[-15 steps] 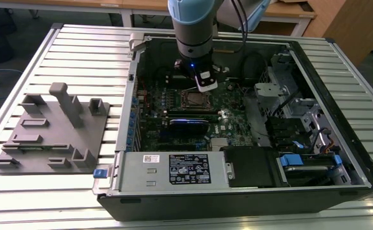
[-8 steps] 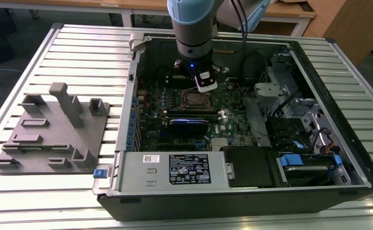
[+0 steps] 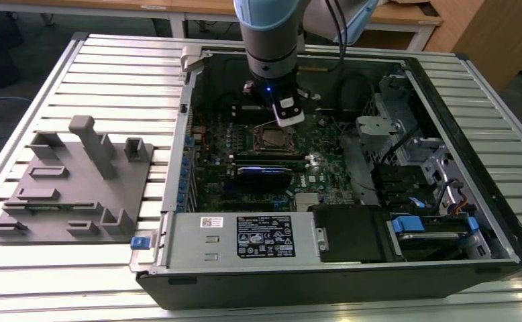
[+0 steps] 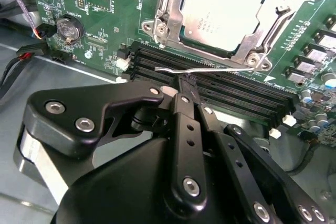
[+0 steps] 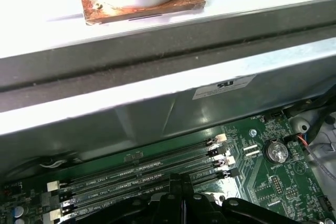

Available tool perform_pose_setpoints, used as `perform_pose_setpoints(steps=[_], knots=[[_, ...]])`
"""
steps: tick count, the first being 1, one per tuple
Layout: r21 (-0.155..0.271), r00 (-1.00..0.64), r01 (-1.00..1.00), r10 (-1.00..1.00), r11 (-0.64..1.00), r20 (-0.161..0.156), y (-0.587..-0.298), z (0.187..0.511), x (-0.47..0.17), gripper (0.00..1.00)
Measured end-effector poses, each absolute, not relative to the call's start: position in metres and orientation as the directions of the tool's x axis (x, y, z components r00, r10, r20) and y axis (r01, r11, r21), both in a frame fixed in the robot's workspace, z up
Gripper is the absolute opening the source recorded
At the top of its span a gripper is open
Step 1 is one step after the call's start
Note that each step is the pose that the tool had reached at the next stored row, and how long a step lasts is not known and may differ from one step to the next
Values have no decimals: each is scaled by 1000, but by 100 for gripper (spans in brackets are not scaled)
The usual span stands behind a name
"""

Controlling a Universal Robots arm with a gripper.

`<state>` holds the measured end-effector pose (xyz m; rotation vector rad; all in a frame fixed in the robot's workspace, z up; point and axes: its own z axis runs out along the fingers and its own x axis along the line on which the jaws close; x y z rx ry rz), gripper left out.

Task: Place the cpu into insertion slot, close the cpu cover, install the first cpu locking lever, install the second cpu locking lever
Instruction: 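Install the first cpu locking lever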

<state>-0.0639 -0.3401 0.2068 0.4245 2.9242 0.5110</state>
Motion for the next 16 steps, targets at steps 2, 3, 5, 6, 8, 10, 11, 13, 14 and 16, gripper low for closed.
perform_pose_setpoints(steps=[2, 3, 5, 6, 8, 10, 11, 13, 14, 16], knots=[[355, -950, 250, 299, 901, -91, -340, 206, -67, 11], [357, -950, 250, 300, 900, -91, -340, 206, -68, 11], [359, -950, 249, 300, 900, -91, -340, 205, -70, 11], [359, -950, 249, 299, 900, -92, -340, 205, -71, 11], [359, -950, 249, 300, 900, -92, -340, 205, -72, 11], [359, -950, 249, 300, 899, -93, -340, 204, -75, 11], [360, -950, 249, 300, 899, -93, -340, 204, -76, 11], [360, -950, 249, 300, 899, -93, -340, 203, -78, 11], [360, -950, 249, 300, 899, -93, -340, 203, -79, 11], [360, -950, 249, 300, 899, -93, -340, 203, -80, 11]])
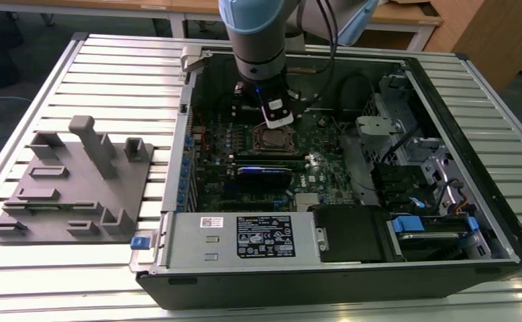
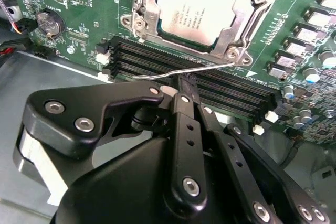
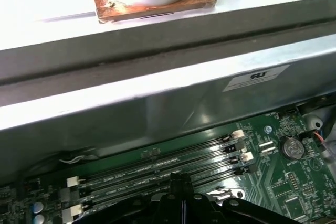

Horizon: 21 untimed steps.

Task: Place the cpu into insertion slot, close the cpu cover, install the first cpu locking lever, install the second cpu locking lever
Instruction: 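Install the first cpu locking lever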

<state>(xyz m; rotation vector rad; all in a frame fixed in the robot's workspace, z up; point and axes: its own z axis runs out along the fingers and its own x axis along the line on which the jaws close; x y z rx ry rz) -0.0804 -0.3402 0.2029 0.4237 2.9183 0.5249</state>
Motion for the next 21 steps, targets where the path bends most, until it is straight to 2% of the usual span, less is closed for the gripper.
perform_pose_setpoints(steps=[21], knots=[[364, -949, 249, 300, 898, -92, -345, 211, -77, 11]])
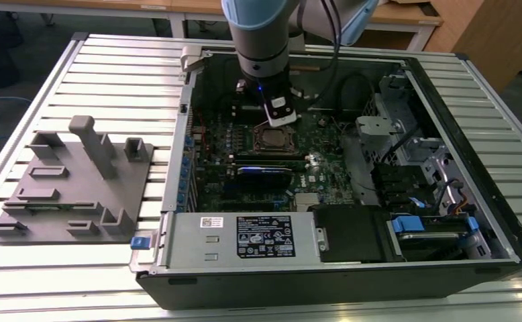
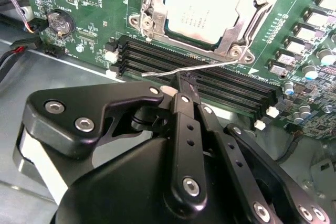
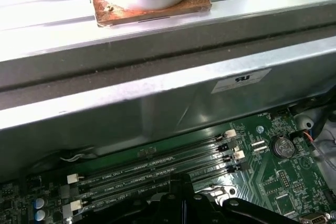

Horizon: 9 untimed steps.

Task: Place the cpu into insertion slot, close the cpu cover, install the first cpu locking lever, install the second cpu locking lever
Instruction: 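Install the first cpu locking lever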

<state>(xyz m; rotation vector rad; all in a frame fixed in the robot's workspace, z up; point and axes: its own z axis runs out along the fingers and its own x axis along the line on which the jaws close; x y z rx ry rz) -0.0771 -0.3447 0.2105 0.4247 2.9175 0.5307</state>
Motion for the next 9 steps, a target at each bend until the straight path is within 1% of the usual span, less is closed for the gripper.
perform_pose_setpoints(steps=[9], knots=[[364, -949, 249, 301, 897, -92, -346, 206, -77, 11]])
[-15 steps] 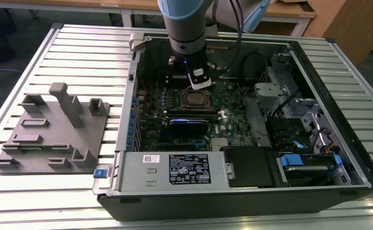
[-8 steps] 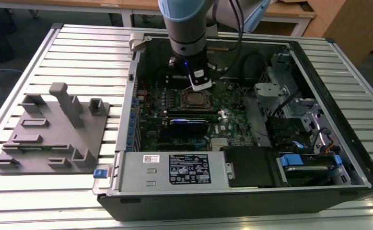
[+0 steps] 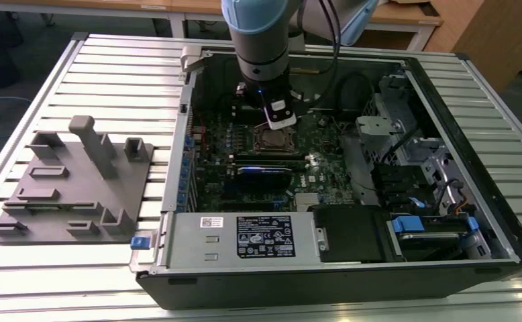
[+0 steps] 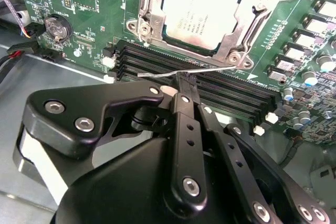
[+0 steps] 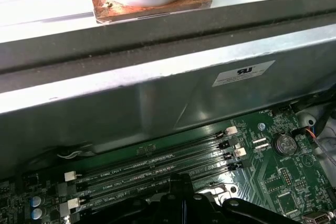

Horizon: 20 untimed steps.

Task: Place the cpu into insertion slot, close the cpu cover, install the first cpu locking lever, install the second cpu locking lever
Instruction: 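Install the first cpu locking lever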

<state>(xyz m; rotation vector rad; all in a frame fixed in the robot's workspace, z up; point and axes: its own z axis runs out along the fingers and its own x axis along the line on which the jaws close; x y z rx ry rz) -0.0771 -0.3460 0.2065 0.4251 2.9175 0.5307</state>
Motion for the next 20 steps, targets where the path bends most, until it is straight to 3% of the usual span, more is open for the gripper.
perform_pose_setpoints(steps=[20], knots=[[364, -935, 289, 343, 885, -92, -346, 202, -72, 11]])
